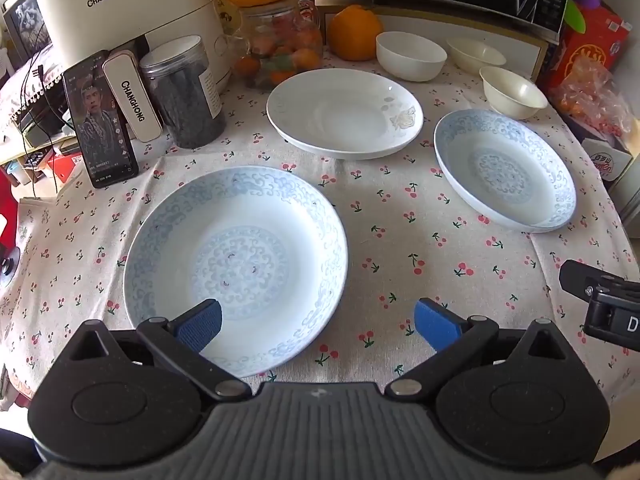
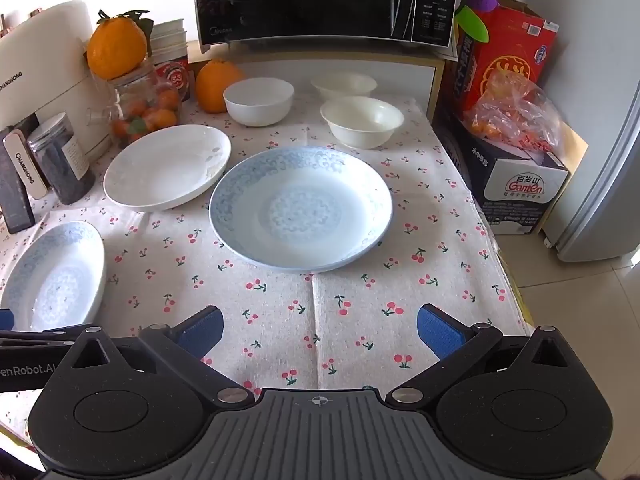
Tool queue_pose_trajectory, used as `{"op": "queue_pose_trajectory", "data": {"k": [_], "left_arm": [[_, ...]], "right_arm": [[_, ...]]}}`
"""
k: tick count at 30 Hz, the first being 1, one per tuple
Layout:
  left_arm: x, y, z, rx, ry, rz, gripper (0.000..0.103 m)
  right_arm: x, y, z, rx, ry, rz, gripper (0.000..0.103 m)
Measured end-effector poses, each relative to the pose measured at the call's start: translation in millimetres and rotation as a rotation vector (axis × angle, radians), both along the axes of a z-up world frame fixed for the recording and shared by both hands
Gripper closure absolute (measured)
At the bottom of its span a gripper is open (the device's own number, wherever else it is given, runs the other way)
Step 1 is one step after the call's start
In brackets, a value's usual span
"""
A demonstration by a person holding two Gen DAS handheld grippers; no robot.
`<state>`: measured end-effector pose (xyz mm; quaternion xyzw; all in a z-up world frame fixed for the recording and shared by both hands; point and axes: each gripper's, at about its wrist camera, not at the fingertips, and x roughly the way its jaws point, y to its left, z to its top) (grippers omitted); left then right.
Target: Organize plates and bowls
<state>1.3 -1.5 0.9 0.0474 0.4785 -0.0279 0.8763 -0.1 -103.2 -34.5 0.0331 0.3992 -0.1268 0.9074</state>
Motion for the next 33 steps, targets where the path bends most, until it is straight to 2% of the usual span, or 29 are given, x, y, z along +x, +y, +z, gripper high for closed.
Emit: {"op": "queue_pose_trajectory", "data": {"k": [15,18,20,24,26,29,33], "left_arm": [[15,-23,18,0.062,-0.073,-0.074,0.000],[22,-26,19,0.062,-0.042,-0.085,0.000],[28,-27,19,0.053,-0.035,-0.095,0.000],[38,-28,25,-0.021,-0.115,-0.138,0.000],[45,-32,27,-0.039,-0.129,-0.185,0.000],[60,-39,25,-0.054,-0.097,-0.250,0.000],[78,-45,17,-0.089,-0.049,-0.294,0.000]], "right_arm": [[15,-7,21,0.005,0.020,-0.020,0.000],[19,-11,27,0.007,0.028,-0.024,0.000],[25,-14,32,0.011,0.033,-0.024,0.000],[41,-23,43,0.011,0.035,-0.011,0.000],[51,-28,45,0.005,0.045,0.000,0.000],[67,-38,44,0.005,0.062,0.007,0.000],[90,-56,36,0.075,0.085,0.006,0.000]]}}
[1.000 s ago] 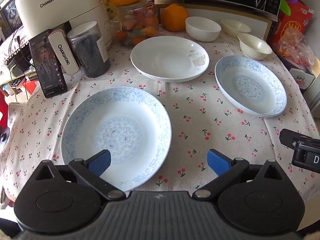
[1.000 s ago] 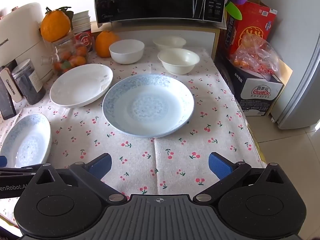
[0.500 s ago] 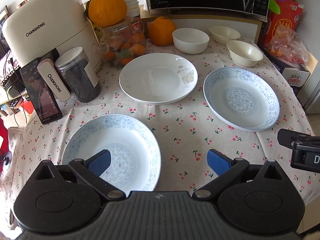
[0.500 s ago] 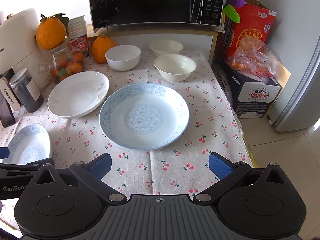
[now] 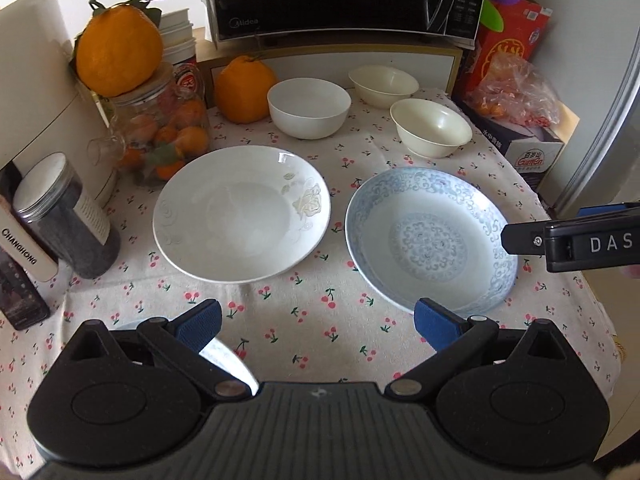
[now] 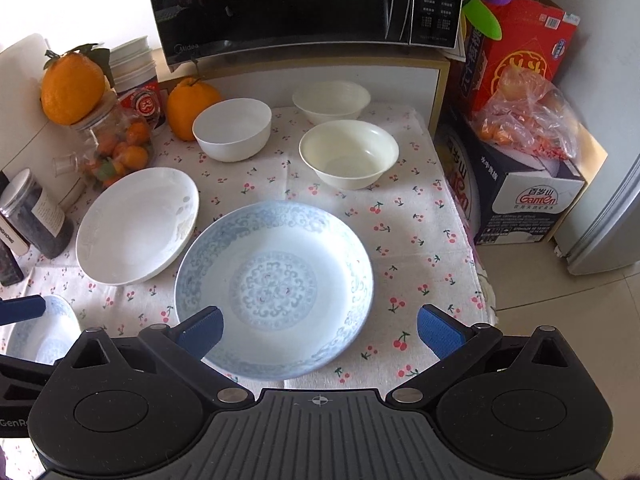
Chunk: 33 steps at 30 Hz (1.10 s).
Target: Organize plates and bowls
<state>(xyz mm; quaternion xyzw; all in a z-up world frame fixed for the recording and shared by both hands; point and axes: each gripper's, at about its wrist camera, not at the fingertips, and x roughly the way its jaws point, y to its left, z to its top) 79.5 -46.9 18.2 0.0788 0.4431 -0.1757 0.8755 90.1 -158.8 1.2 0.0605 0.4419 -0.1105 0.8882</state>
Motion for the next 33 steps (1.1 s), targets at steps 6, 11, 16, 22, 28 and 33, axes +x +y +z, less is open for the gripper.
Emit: {"op": "queue_pose_trajectory", "data": {"k": [6,11,16,22,28,33], "left_arm": [[18,2,-13,-0.090,0.085,0.008,0.010],[35,2,-21,-0.146,0.152,0.011,0.019],[50,-1,-36,-0.204,0.194,0.007,0.036],[58,-8,-49,-0.253,0.231,-0.019,0.061],[60,-16,-53,-0.213,0.195,-0.044,0.081],[59,-17,-55,-0.187,0.174,-0.040,0.089]], "right_arm": [[16,-20,-28,0.030,0.005,-0.029,0.000],[26,-34,-30,0.068,-0.006,-0.028,0.000],[36,-61,-48,0.220,0.002,-0.088,0.001],[37,-88,-73,0.384,-0.010,-0.143,0.012],[34,-97,-84,0.437,-0.032,-0.173,0.051],[35,-95,-87,0.426,-0.019,-0.163,0.087]]}}
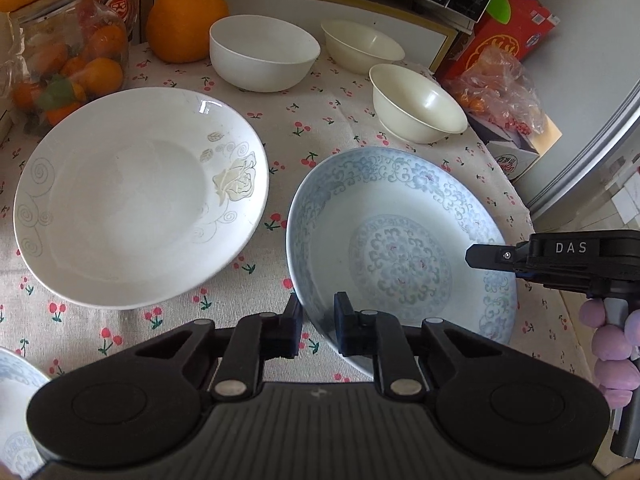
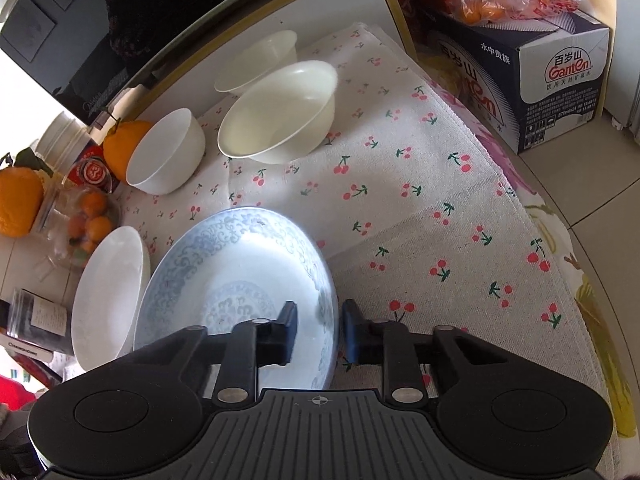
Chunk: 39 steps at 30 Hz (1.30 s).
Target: Organize plates and bowls
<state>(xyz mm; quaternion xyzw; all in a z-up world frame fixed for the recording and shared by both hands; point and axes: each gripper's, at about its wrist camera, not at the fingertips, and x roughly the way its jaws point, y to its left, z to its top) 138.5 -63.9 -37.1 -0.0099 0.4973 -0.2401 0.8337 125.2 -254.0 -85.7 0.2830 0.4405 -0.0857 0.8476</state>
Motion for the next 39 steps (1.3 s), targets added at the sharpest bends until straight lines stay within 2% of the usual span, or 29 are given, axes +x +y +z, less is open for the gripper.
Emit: {"op": "queue_pose_trajectory", "data": {"k": [2,9,24,39], "left_arm": [[-1,1,0,0.000,-0.001,-0.005,0.089],[-13,1,5,0.000,0.000,-0.060,0.089],[-43,6,2,0.046,0.054,-0.171,0.088],[-47,5,1,0.065,0.053,-0.208,0.087]], "right_arm": [[-1,1,1,-0.021,0.007,-0.004,0.090],[-14,5,9,-0.041,0.047,-0.007,0.090],[-52,20,11,-0.018,0.149,0.014,0.090],[-53,22,8,-0.012,0.175,0.005,0.086]]}}
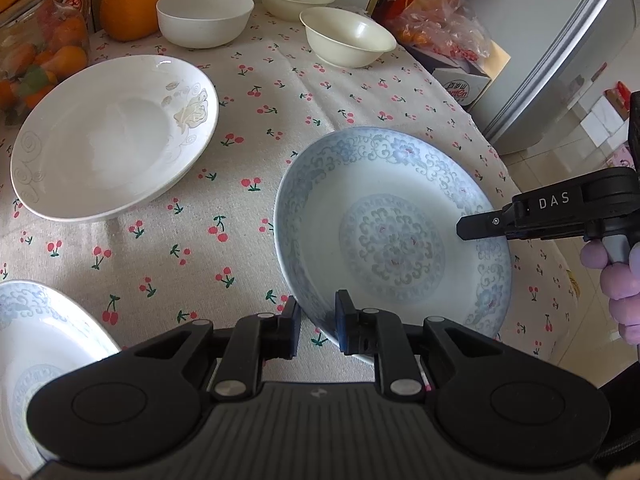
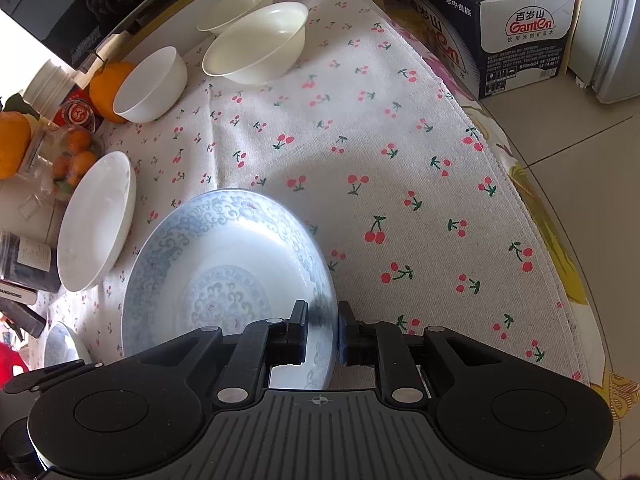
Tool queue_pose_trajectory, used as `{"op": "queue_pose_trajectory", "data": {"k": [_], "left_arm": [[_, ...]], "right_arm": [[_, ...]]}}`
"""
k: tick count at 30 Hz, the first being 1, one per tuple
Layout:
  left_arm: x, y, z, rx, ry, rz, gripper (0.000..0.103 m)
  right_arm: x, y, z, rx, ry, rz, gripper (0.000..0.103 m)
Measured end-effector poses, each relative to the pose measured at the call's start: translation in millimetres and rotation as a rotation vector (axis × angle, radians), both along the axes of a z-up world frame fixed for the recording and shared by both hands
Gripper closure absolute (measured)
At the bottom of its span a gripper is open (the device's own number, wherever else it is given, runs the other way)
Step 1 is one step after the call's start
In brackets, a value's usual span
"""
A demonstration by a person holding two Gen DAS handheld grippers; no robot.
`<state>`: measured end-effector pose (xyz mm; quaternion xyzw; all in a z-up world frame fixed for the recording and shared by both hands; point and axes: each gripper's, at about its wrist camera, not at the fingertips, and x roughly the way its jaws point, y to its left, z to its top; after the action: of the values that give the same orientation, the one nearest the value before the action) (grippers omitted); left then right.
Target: Organize plates and bowls
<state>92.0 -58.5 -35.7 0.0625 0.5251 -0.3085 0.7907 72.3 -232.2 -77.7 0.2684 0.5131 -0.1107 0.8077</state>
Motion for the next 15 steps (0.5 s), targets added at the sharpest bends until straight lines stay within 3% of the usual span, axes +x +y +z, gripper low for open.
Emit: {"op": "queue_pose_trajectory", "data": {"k": [6,9,11,13,15], "left_arm": [[3,-2,1,0.018,-0.004,-0.074,0.083],[-2,-4,8,0.059,-0.070,-0.147,0.079],[-7,-3,14,0.090,-0.134,-0.190,0.073],[-7,2,19,0.099,-0.166,-0.217,0.062],[-5,10,24,0.093,-0.178,-0.235,0.045]], "right_arm": [[2,4,2,-0.024,0.006,0.015,0.084],[2,7,7,-0.057,0.002,0.030,0.081],[1,11,15,-0.084,-0.030,0.043,0.073],[-1,15,23,-0.088,-0.066,0.050,0.048],[-5,20,32,-0.080,-0.099,0.060,0.037]]}}
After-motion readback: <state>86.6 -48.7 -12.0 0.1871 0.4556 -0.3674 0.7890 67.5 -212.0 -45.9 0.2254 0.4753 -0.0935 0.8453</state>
